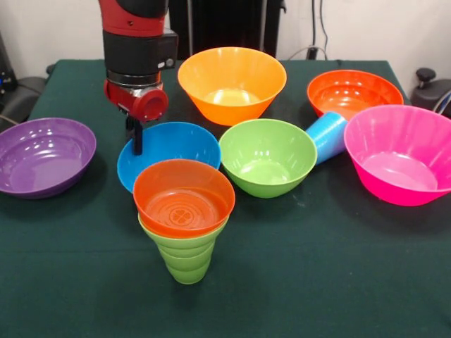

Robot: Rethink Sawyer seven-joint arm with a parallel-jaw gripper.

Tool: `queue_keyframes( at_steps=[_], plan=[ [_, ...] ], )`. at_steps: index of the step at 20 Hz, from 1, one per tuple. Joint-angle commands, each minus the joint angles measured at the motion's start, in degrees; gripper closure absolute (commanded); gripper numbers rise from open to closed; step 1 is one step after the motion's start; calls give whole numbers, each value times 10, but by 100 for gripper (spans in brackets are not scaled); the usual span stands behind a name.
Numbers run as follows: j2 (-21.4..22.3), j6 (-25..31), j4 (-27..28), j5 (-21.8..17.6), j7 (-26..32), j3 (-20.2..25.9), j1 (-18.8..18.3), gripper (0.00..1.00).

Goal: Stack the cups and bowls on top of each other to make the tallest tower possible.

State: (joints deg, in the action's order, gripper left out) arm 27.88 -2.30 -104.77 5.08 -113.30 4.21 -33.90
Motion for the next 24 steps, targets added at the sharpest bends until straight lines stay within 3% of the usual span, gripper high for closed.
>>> queue_keyframes(
  at_steps=[1, 8, 17, 24],
  plan=[
    [-8, 82, -5, 0, -54, 49, 0, 100],
    [42, 115, -32, -8, -47, 24, 18, 100],
    [68, 268, -35, -3, -43, -30, 50, 100],
    [102, 293, -55, -11, -46, -35, 51, 100]
  ],
)
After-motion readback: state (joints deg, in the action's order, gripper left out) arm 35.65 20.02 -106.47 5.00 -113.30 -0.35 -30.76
